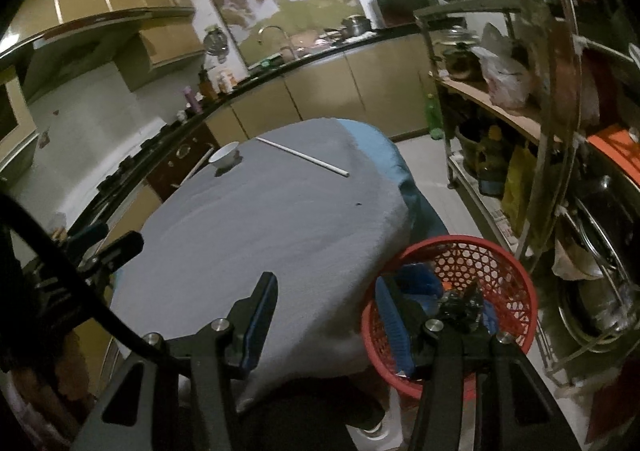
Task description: Collect trash
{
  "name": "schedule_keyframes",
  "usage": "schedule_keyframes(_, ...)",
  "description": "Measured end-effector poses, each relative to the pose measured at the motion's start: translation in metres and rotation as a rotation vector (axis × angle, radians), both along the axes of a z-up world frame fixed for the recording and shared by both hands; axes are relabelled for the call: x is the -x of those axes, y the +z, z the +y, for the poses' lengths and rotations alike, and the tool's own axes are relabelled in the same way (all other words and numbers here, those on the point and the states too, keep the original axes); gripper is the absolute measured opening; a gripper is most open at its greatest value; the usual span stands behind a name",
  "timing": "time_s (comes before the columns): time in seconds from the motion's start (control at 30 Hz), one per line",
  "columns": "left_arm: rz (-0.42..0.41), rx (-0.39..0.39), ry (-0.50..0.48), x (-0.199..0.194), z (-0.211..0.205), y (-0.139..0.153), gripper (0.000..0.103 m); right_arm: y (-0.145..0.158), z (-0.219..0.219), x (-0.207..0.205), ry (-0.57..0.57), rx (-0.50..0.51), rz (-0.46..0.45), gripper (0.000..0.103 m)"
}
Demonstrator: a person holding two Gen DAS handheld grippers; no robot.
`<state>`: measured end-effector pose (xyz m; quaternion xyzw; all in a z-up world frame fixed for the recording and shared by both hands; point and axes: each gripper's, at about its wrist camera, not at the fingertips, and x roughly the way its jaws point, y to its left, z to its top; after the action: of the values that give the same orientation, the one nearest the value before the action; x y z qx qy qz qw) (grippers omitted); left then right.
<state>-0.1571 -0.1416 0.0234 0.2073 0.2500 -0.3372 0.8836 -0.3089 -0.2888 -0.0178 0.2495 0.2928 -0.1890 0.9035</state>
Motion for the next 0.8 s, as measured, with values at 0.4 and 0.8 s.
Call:
schedule_keyframes(0.4,-0.046,0.024,0.041,0.02,0.021,0.015,0.081,0.018,0.027,0.02,0.02,0.054,-0.049,0.055)
schedule_keyframes(0.8,-0.069,0.053,0.094,0.034,0.05,0.034,0.082,0.035,0.052,0.027,0.06,0.096,-0.089,0.056)
